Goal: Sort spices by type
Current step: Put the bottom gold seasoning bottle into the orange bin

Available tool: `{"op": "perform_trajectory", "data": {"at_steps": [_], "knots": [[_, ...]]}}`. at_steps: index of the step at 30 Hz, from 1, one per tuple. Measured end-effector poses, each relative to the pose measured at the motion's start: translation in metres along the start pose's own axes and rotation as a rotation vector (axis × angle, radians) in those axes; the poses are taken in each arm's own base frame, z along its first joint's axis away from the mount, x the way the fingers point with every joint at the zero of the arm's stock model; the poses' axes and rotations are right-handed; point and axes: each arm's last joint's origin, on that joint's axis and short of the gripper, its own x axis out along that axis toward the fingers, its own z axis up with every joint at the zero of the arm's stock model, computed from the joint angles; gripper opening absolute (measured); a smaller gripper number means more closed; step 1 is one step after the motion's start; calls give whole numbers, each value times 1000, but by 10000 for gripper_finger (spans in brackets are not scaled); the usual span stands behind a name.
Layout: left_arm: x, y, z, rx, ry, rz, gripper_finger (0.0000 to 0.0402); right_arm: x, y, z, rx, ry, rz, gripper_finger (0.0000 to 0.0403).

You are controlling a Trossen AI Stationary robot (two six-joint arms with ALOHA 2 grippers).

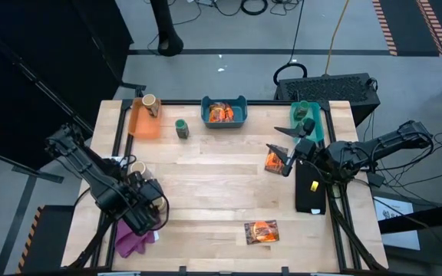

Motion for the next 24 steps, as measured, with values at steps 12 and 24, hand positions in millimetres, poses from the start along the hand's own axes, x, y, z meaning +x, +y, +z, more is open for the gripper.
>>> {"op": "perform_trajectory", "data": {"at_steps": [12,24], "knots": [[15,1,-11,86,7,15,304,0,0,0,-2,-1,0,254],[31,14,-21,70,11,-89,304,0,0,1,-2,-5,-2,254]]}}
